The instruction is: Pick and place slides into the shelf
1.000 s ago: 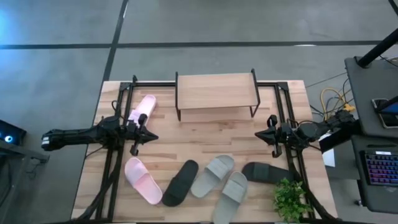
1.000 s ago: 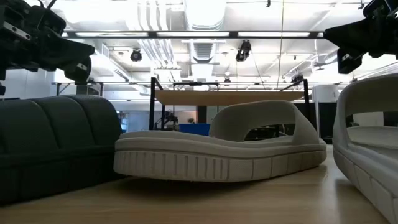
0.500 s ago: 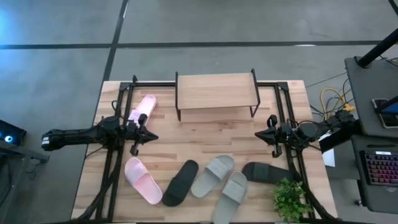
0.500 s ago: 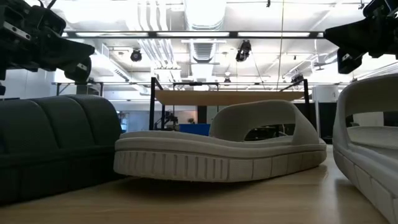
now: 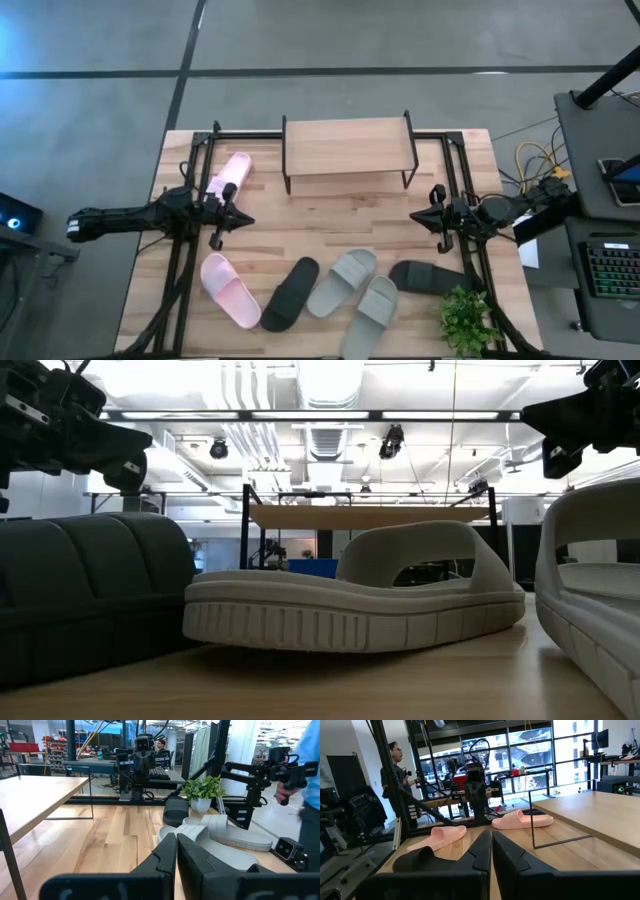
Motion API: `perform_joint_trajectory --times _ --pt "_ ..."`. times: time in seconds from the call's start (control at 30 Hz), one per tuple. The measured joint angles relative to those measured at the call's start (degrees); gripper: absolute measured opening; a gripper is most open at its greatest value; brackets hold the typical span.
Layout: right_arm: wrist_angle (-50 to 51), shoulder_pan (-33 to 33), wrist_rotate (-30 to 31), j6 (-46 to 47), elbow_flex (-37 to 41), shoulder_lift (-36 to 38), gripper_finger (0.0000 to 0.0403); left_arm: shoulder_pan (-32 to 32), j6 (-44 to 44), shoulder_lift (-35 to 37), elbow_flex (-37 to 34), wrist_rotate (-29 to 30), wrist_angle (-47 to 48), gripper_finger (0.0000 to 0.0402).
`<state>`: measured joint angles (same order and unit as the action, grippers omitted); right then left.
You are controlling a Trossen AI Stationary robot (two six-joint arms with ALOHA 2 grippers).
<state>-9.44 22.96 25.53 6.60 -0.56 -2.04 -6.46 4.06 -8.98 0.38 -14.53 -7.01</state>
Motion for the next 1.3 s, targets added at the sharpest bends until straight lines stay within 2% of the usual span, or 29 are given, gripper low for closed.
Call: perform_joint_trajectory --times 0.07,0.17,0.27,0.4,0.5,0.63,1.0,1.17,1.3 --pt "-2.21 0.01 1.21 1.77 0.00 -0.04 0.0009 -0.02 0.00 0.00 0.00 -0.01 -0.01 0.0000" --pt "-6.65 0.00 2.15 14.09 0.00 0.13 0.0009 -0.02 0.01 -0.01 0.00 -0.01 0.01 0.0000" --pt "-11.21 0.00 4.26 22.39 0.00 -0.31 0.0009 -0.02 0.00 -0.01 0.00 0.00 0.01 0.0000" --pt "-16.72 0.00 4.54 28.65 0.00 -0.37 0.0009 -0.01 0.00 -0.01 0.00 -0.01 0.00 0.0000" --pt "-20.30 0.00 5.08 29.37 0.00 -0.42 0.0009 -0.02 -0.01 -0.01 0.00 -0.01 0.01 0.0000" --pt "-24.42 -0.01 8.81 29.31 0.00 -0.53 0.0009 0.00 -0.01 0.00 0.00 0.00 0.01 0.0000" --pt "-40.42 0.00 10.03 17.20 0.00 -3.54 0.0009 0.00 0.00 0.01 0.00 0.01 -0.01 0.0000" --pt "-42.73 0.00 0.30 17.22 -0.26 -6.02 0.0009 -0.02 -0.01 0.01 0.00 0.01 -0.01 0.0000" --pt "-42.70 0.00 -6.97 19.01 -3.83 -10.39 0.0009 -0.02 -0.01 0.01 0.00 -0.01 0.01 0.0000"
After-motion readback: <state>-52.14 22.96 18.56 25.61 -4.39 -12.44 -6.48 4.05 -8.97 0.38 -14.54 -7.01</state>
